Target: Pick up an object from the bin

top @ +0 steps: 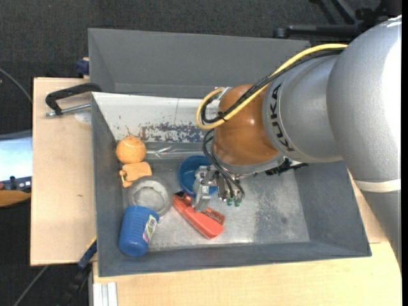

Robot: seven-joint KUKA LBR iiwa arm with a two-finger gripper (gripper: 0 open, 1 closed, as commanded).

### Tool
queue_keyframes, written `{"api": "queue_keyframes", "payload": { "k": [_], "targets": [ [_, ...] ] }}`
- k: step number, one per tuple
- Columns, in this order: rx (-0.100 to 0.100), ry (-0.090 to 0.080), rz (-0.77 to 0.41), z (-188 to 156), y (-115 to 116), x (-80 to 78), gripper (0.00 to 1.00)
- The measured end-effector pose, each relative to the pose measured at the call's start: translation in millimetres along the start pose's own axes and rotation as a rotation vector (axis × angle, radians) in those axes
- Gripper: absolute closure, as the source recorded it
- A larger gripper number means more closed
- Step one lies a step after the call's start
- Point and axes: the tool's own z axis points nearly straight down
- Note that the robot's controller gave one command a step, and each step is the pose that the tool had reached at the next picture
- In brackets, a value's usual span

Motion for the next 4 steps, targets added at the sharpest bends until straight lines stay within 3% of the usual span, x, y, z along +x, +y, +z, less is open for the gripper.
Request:
{"api": "queue_keyframes", "payload": {
  "k": [4],
  "targets": [
    [0.0, 0.0, 0.0, 0.0, 0.0, 0.0, 1.0]
  ]
}}
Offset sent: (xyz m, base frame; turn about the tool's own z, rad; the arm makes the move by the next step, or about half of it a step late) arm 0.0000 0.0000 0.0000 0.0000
